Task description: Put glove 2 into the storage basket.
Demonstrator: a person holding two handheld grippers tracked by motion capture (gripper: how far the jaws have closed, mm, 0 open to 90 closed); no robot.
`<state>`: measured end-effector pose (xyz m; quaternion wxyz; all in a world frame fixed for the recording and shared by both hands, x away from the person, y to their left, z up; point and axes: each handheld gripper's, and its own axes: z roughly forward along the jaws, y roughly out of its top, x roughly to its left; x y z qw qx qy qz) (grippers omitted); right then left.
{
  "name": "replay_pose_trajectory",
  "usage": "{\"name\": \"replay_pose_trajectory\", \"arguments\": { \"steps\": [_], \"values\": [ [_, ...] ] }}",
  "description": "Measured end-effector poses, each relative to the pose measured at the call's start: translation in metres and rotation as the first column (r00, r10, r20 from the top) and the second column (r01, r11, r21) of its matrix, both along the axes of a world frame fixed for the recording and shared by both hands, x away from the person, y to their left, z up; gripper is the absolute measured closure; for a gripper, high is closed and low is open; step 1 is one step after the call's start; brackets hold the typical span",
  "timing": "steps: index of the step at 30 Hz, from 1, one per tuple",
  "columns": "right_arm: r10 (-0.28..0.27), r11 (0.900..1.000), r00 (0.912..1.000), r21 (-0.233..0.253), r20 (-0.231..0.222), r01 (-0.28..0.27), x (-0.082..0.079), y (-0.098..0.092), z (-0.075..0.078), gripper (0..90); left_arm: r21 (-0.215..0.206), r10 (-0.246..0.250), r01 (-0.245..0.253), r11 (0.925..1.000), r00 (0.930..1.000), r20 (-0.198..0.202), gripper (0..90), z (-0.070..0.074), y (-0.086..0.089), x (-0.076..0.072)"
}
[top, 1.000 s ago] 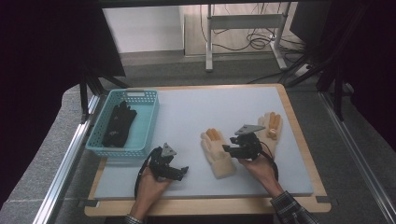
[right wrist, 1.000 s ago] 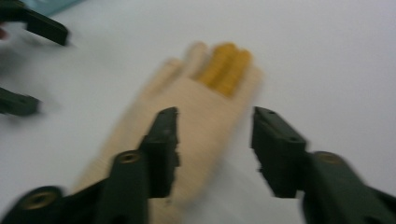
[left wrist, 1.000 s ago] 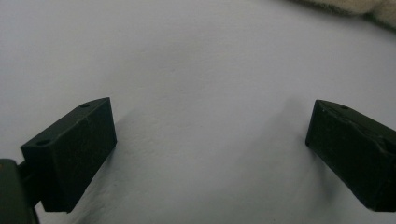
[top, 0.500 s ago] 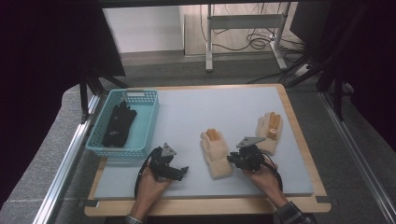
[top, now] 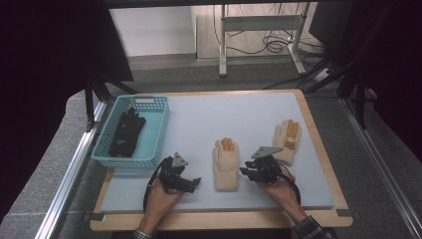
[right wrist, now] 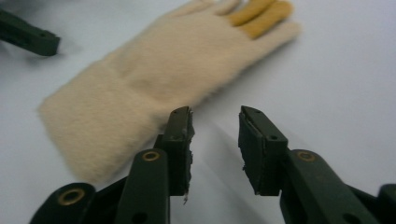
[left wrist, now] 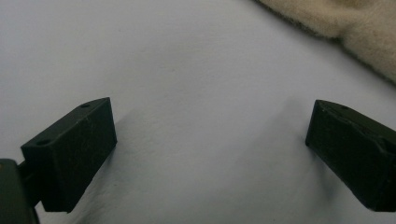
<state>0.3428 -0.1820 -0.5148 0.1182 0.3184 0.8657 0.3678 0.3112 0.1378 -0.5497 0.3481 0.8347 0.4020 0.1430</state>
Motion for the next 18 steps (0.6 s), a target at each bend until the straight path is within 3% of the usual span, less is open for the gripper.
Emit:
{"name": "replay_pose_trajectory", "arguments": {
  "steps": [10, 14, 18],
  "values": [
    [-0.09, 0.996, 0.995, 0.02, 0.042, 0.089, 0.019, -0.035, 0.017, 49.4, 0.0, 0.0, 0.0, 1.0, 1.0, 0.0, 2.2, 0.0, 0.0, 0.0],
    [-0.16, 0.987, 0.9845, 0.022, 0.07, 0.159, 0.032, -0.058, 0.031, 45.9, 0.0, 0.0, 0.0, 1.0, 1.0, 0.0, 2.2, 0.0, 0.0, 0.0],
    [-0.195, 0.981, 0.9774, 0.018, 0.082, 0.194, 0.04, -0.071, 0.036, 45.5, 0.0, 0.0, 0.0, 1.0, 1.0, 0.0, 2.2, 0.0, 0.0, 0.0]
  ]
}}
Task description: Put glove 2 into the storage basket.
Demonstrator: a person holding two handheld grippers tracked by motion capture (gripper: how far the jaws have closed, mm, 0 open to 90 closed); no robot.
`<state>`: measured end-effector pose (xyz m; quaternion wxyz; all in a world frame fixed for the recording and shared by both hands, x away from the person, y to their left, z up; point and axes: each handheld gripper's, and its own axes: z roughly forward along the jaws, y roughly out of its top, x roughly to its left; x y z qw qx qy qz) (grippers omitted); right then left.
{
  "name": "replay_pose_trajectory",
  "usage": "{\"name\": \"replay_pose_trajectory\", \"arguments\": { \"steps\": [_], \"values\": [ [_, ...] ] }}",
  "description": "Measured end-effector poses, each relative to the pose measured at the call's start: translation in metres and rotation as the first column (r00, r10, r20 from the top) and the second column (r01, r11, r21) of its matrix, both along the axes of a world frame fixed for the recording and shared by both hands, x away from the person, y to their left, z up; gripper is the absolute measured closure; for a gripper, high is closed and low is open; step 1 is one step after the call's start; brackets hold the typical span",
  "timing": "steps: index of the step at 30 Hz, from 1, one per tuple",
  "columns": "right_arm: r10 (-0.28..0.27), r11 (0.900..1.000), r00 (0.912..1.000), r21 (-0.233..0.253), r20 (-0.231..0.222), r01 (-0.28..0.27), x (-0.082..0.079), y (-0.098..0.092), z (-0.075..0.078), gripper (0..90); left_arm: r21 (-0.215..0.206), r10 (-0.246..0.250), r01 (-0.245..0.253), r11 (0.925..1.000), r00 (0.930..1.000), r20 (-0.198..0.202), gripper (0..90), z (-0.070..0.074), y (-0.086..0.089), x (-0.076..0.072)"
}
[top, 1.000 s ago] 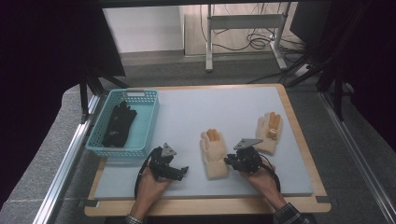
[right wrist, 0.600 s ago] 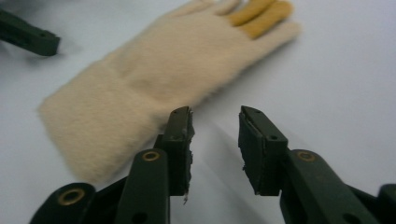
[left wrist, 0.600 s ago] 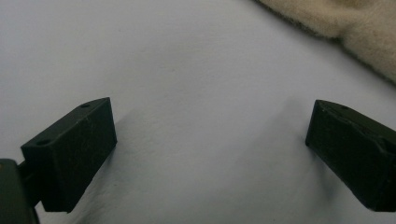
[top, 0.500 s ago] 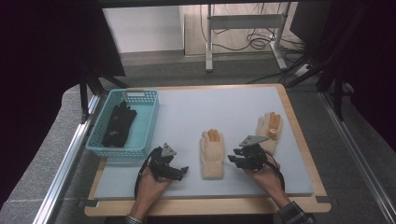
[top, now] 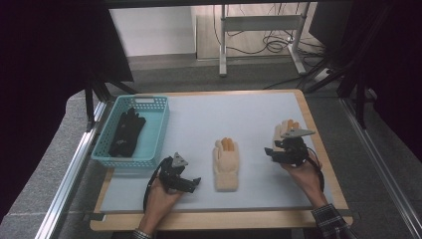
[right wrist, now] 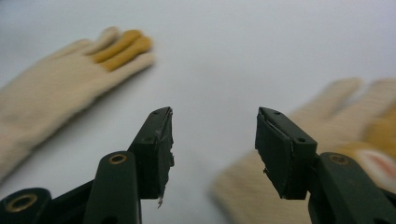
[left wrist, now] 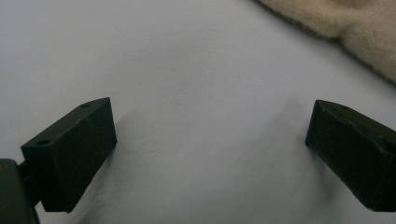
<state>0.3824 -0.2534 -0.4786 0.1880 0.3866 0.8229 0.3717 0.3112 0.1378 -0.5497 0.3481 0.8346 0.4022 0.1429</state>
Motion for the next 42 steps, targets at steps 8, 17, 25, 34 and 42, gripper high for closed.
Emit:
{"name": "replay_pose_trajectory", "arguments": {
  "steps": [8, 17, 25, 34, 42],
  "values": [
    [-0.136, 0.99, 0.9904, -0.02, 0.024, 0.136, 0.022, -0.046, 0.013, 46.1, 0.001, -0.001, 0.001, 1.0, 1.0, 0.0, 2.2, 0.0, 0.0, 0.0],
    [-0.191, 0.981, 0.9816, -0.023, -0.004, 0.191, 0.035, -0.062, -0.003, 38.7, 0.001, 0.0, 0.0, 1.0, 1.0, 0.0, 2.2, 0.0, 0.0, 0.0],
    [-0.233, 0.97, 0.9719, -0.084, -0.034, 0.23, 0.051, -0.056, -0.034, 34.3, 0.005, -0.004, 0.004, 1.0, 1.0, -0.001, 2.2, 0.0, 0.0, 0.0],
    [-0.241, 0.97, 0.9686, -0.029, -0.06, 0.24, 0.048, -0.058, -0.034, 56.3, 0.005, -0.004, 0.004, 1.0, 1.0, -0.001, 2.2, 0.0, 0.0, 0.0],
    [-0.223, 0.975, 0.9743, -0.006, -0.033, 0.223, 0.038, -0.059, -0.021, 57.2, 0.004, -0.003, 0.003, 1.0, 1.0, -0.001, 2.2, 0.0, 0.0, 0.0]
  ]
}}
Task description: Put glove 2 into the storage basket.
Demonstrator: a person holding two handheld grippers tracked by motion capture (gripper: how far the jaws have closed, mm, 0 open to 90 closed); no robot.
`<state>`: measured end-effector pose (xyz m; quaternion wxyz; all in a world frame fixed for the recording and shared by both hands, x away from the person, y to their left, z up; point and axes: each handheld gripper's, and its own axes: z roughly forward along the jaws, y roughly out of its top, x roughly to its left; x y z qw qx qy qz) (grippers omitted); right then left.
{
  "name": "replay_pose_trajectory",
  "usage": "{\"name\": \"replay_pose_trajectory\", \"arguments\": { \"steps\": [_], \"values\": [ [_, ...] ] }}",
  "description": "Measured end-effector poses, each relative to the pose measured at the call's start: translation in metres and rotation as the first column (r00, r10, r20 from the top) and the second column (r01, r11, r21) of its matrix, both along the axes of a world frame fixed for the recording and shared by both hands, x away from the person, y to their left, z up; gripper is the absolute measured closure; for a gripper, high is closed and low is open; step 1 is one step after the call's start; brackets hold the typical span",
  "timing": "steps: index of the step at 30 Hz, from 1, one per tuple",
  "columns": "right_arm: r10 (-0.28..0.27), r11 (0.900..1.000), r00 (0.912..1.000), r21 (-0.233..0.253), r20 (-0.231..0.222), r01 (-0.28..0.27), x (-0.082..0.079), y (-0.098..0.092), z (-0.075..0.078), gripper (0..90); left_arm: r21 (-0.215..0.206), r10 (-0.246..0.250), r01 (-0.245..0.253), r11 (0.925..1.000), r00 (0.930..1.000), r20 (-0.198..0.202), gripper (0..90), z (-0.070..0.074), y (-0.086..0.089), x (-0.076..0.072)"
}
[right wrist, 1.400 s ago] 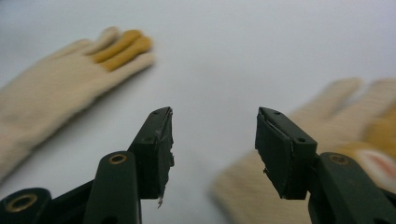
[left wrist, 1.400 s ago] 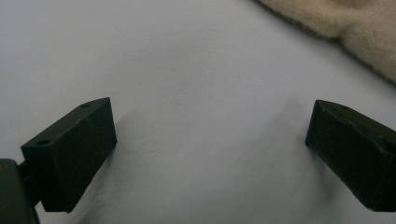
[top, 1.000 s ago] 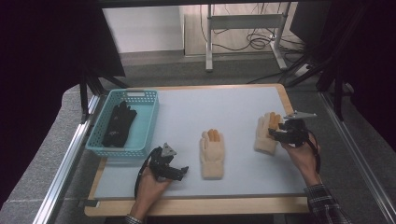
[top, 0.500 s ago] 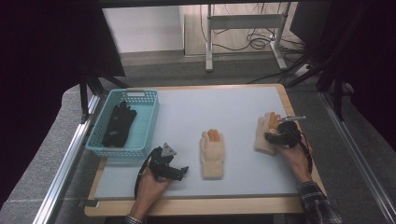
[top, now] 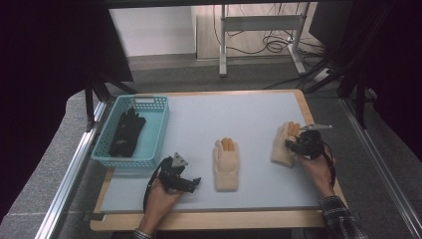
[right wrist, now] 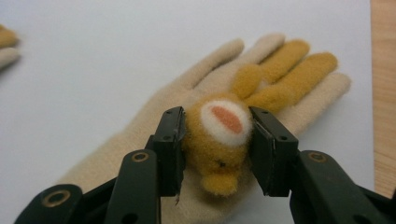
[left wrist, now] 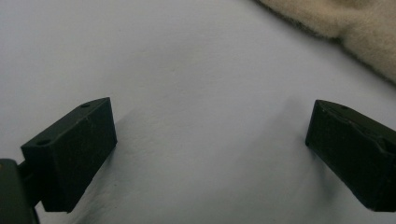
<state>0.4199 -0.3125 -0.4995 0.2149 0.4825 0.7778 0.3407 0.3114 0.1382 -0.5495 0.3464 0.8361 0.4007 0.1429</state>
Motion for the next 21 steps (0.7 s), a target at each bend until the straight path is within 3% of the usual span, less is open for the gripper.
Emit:
{"name": "replay_pose_trajectory", "arguments": {
  "steps": [12, 16, 18, 21],
  "values": [
    [0.108, 0.993, 0.9923, 0.035, 0.061, -0.11, -0.034, 0.024, 0.036, 57.1, -0.004, 0.003, -0.003, 1.0, 1.0, 0.0, 2.3, 0.0, 0.0, 0.0],
    [0.175, 0.981, 0.9814, 0.064, 0.079, -0.18, -0.05, 0.046, 0.05, 57.1, -0.003, 0.001, -0.001, 1.0, 1.0, 0.002, 2.2, 0.0, 0.0, 0.0],
    [0.191, 0.978, 0.9784, 0.069, 0.079, -0.196, -0.053, 0.052, 0.051, 57.1, -0.005, 0.003, -0.003, 1.0, 1.0, 0.0, 2.3, 0.0, 0.0, 0.0],
    [0.248, 0.964, 0.9667, 0.087, 0.065, -0.253, -0.062, 0.073, 0.049, 57.1, -0.007, 0.004, -0.004, 1.0, 1.0, 0.002, 2.3, 0.0, 0.0, 0.0]
  ]
}}
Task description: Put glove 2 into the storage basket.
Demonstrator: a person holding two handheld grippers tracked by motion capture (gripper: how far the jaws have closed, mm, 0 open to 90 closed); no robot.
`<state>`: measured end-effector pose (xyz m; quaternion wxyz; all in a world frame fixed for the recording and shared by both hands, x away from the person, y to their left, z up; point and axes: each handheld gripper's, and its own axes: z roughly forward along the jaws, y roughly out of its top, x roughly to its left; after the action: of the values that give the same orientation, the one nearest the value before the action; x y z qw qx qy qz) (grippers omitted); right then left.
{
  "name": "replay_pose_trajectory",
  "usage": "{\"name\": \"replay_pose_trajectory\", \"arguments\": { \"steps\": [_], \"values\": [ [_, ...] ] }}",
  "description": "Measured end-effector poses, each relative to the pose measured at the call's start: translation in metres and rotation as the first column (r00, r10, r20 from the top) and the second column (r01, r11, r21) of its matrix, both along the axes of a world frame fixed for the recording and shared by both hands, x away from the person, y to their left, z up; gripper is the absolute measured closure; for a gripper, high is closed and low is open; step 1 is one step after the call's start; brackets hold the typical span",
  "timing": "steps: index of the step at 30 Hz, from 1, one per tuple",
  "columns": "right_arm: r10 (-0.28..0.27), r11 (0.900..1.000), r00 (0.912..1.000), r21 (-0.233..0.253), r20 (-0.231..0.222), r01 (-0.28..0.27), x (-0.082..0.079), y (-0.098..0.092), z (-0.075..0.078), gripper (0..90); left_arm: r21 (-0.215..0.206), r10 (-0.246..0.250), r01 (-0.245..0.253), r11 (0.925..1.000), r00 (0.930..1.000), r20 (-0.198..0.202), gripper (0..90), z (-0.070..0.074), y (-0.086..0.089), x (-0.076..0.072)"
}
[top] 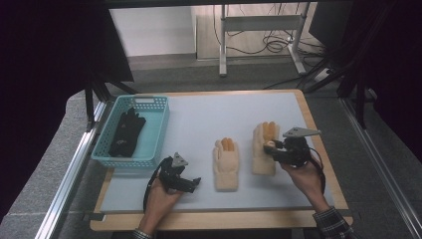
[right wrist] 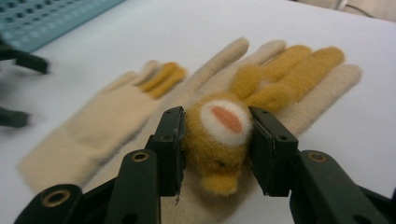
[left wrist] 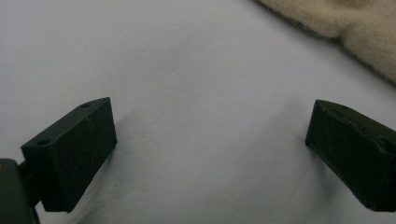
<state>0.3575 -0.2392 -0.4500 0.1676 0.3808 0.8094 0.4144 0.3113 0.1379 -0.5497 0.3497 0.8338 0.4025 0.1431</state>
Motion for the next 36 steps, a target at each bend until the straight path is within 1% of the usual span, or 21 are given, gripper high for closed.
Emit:
{"name": "replay_pose_trajectory", "arguments": {
  "steps": [2, 3, 4, 5, 6, 7, 8, 9, 10, 12, 13, 16, 19, 20, 21, 23, 26, 30, 31, 33, 36],
  "values": [
    [0.027, 1.0, 0.9996, 0.009, -0.004, -0.027, -0.004, 0.011, -0.002, 57.1, 0.0, 0.002, -0.002, 1.0, 1.0, -0.001, 2.3, 0.0, 0.0, 0.0],
    [0.058, 0.998, 0.9983, 0.021, -0.009, -0.058, -0.008, 0.022, -0.003, 57.1, 0.0, 0.001, -0.001, 1.0, 1.0, -0.001, 2.3, 0.0, 0.0, 0.0],
    [0.058, 0.998, 0.9983, 0.021, -0.009, -0.058, -0.008, 0.022, -0.003, 57.1, 0.0, 0.001, -0.001, 1.0, 1.0, -0.001, 2.3, 0.0, 0.0, 0.0],
    [0.085, 0.996, 0.9962, 0.032, -0.018, -0.084, -0.011, 0.036, -0.005, 57.1, 0.002, 0.001, -0.001, 1.0, 1.0, 0.001, 2.3, 0.0, 0.0, 0.0],
    [0.085, 0.996, 0.9962, 0.032, -0.018, -0.084, -0.011, 0.036, -0.005, 57.1, 0.001, 0.0, 0.0, 1.0, 1.0, 0.0, 2.3, 0.0, 0.0, 0.0],
    [0.104, 0.994, 0.9941, 0.048, -0.033, -0.102, -0.012, 0.046, -0.007, 57.1, 0.001, 0.001, -0.001, 1.0, 1.0, 0.0, 2.3, 0.0, 0.0, 0.0],
    [0.104, 0.994, 0.9941, 0.048, -0.033, -0.102, -0.012, 0.046, -0.007, 57.1, 0.001, 0.0, 0.0, 1.0, 1.0, 0.0, 2.3, 0.0, 0.0, 0.0],
    [0.122, 0.991, 0.9917, 0.056, -0.041, -0.119, -0.013, 0.056, -0.009, 57.1, 0.001, 0.001, -0.001, 1.0, 1.0, 0.0, 2.3, 0.0, 0.0, 0.0],
    [0.122, 0.991, 0.9917, 0.056, -0.041, -0.119, -0.013, 0.056, -0.009, 57.1, 0.001, 0.001, -0.001, 1.0, 1.0, 0.0, 2.3, 0.0, 0.0, 0.0],
    [0.139, 0.989, 0.989, 0.061, -0.051, -0.136, -0.014, 0.066, -0.012, 57.1, 0.001, 0.0, 0.0, 1.0, 1.0, 0.0, 2.3, 0.0, 0.0, 0.0],
    [0.157, 0.986, 0.986, 0.065, -0.056, -0.154, -0.016, 0.076, -0.015, 57.1, 0.001, 0.0, 0.0, 1.0, 1.0, 0.0, 2.3, 0.0, 0.0, 0.0],
    [0.172, 0.984, 0.9836, 0.057, -0.054, -0.169, -0.017, 0.086, -0.017, 57.1, 0.001, 0.0, 0.0, 1.0, 1.0, 0.0, 2.3, 0.0, 0.0, 0.0],
    [0.189, 0.982, 0.9808, 0.042, -0.049, -0.187, -0.017, 0.1, -0.021, 57.0, 0.001, 0.001, -0.001, 1.0, 1.0, 0.0, 2.3, 0.0, 0.0, 0.0],
    [0.189, 0.982, 0.9808, 0.042, -0.049, -0.187, -0.017, 0.1, -0.021, 57.0, 0.001, 0.001, -0.001, 1.0, 1.0, 0.0, 2.3, 0.0, 0.0, 0.0],
    [0.185, 0.983, 0.9818, 0.017, -0.043, -0.184, -0.016, 0.105, -0.026, 57.0, 0.001, 0.0, 0.0, 1.0, 1.0, 0.0, 2.3, 0.0, 0.0, 0.0],
    [0.181, 0.983, 0.9825, 0.006, -0.042, -0.181, -0.015, 0.106, -0.028, 57.0, 0.001, 0.0, 0.0, 1.0, 1.0, 0.0, 2.3, 0.0, 0.0, 0.0],
    [0.161, 0.987, 0.9844, -0.007, -0.072, -0.161, -0.006, 0.104, -0.043, 56.7, 0.002, -0.001, 0.001, 1.0, 1.0, -0.002, 2.3, 0.0, 0.0, 0.0],
    [0.157, 0.987, 0.9833, -0.012, -0.092, -0.159, -0.003, 0.103, -0.052, 54.9, 0.006, -0.004, 0.004, 1.0, 1.0, -0.003, 2.3, 0.0, 0.0, 0.0],
    [0.157, 0.988, 0.9835, -0.002, -0.091, -0.157, -0.003, 0.1, -0.052, 52.4, 0.006, -0.004, 0.004, 1.0, 1.0, -0.003, 2.3, 0.0, 0.0, 0.0],
    [0.156, 0.988, 0.984, -0.006, -0.087, -0.157, -0.003, 0.099, -0.051, 51.6, 0.006, -0.004, 0.004, 1.0, 1.0, -0.003, 2.3, 0.0, 0.0, 0.0],
    [0.152, 0.988, 0.9863, -0.001, -0.065, -0.152, -0.003, 0.093, -0.045, 48.0, 0.006, -0.004, 0.004, 1.0, 1.0, -0.003, 2.3, 0.0, 0.0, 0.0]
  ]
}}
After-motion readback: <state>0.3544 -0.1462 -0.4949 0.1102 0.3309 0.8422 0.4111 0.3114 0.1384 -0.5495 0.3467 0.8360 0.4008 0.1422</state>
